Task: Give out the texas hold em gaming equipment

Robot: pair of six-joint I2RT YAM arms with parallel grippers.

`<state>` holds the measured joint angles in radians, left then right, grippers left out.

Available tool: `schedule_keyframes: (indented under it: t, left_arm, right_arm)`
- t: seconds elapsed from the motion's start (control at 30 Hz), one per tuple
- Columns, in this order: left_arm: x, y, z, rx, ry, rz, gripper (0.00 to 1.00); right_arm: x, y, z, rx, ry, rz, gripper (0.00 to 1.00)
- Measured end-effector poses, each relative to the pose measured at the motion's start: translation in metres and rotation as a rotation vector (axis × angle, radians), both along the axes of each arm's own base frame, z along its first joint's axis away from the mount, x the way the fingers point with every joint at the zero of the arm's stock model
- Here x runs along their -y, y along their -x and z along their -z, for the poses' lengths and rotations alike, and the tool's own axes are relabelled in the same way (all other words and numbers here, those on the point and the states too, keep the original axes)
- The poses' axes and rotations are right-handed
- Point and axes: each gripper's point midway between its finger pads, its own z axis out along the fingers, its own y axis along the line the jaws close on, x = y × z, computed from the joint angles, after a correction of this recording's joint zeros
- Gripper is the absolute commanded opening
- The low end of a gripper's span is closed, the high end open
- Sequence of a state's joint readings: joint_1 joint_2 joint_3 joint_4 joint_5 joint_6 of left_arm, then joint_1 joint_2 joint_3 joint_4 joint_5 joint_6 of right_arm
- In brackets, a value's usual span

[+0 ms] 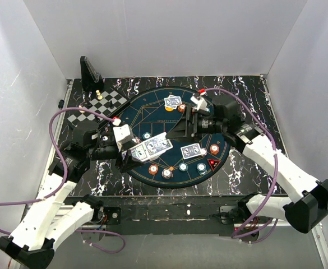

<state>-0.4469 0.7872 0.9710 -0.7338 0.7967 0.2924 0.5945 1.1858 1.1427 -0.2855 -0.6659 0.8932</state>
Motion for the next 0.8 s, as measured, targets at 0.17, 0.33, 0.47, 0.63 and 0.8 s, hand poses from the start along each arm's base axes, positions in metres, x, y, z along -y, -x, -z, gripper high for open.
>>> schedule_keyframes:
  t: [0.17,0.33,0.47,0.63,0.8]
  left_arm:
    - [0.0,0.0,0.0,0.0,0.0,0.0,0.0]
    - [0.0,0.0,0.0,-0.001,0.0,0.0,0.0]
    - [0.0,0.0,0.0,-0.001,0.0,0.0,0.0]
    - [0.0,0.0,0.0,-0.002,0.001,-0.001,0.0]
    - [0.0,0.0,0.0,-0.005,0.001,-0.002,0.0]
  right_arm:
    - [-0.018,0.024,0.023,-0.039,0.049,-0.052,0.9]
    - [-0.036,0.031,0.026,-0.038,0.042,-0.086,0.91]
    - [-0.047,0.031,0.032,-0.054,0.045,-0.089,0.91]
    - [-0.052,0.03,0.034,-0.06,0.036,-0.076,0.84]
    - [-0.051,0.026,0.038,-0.062,0.042,-0.05,0.71]
